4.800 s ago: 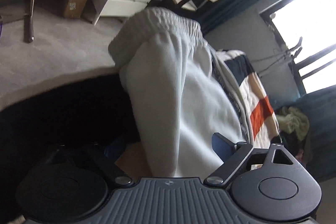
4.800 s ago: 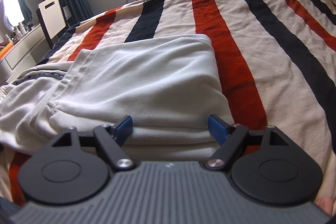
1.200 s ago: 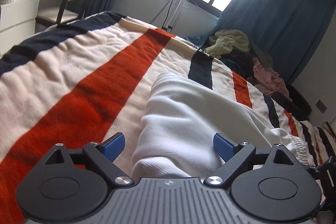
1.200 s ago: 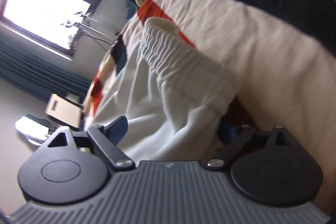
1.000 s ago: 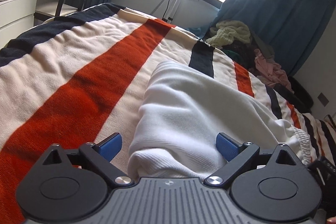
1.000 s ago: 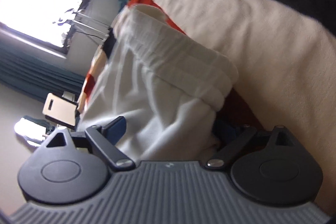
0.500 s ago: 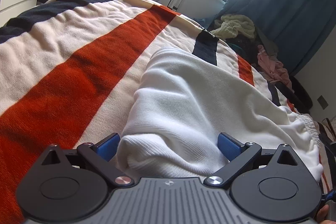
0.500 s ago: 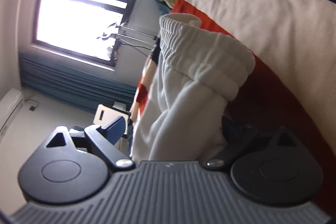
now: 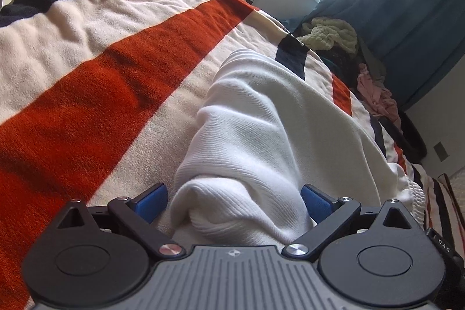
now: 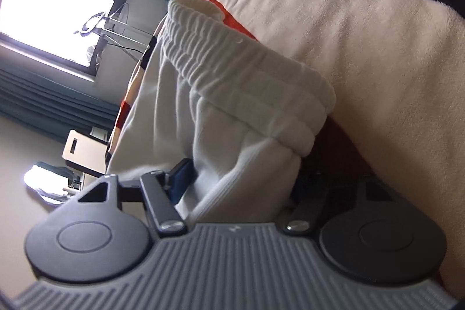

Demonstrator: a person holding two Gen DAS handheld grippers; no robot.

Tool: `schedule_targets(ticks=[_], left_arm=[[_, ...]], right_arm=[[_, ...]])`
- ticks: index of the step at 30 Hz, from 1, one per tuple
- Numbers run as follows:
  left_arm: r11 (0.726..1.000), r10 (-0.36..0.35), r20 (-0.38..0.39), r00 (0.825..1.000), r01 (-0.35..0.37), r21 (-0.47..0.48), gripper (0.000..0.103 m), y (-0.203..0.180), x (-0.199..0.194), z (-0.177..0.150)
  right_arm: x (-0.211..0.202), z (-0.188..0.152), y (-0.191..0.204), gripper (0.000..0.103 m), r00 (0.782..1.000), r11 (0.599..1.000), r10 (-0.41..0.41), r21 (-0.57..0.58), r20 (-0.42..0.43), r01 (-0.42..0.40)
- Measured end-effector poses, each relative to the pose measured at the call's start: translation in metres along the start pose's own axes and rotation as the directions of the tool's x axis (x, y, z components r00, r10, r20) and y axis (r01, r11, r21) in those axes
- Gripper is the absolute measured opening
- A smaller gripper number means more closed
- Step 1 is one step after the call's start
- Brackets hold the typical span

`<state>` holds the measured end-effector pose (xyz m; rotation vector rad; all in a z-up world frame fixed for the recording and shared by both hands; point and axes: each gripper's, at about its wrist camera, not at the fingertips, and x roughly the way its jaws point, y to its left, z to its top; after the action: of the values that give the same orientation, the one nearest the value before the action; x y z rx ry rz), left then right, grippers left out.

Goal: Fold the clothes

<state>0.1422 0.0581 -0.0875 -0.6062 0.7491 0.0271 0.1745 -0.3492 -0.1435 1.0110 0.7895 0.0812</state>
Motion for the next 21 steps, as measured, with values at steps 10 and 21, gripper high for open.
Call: schedule_targets(ticks=[10, 21], left_arm=[[0.997, -0.039, 0.062, 0.997, 0.035, 0.064, 0.061, -0.012, -0.014, -0.002], [0.965, -0.245, 0.065, 0.967, 0.238, 0.108, 0.037, -0.146, 0.002, 0.019]], right_arm=[[-0.038, -0.005, 0.027, 0.032, 0.998, 0.997, 0.028, -0.078, 0.061, -0.024], [-0.111, 0.074, 0.052, 0.029, 0.969, 0.994, 0.045, -0.105, 0.244, -0.020]])
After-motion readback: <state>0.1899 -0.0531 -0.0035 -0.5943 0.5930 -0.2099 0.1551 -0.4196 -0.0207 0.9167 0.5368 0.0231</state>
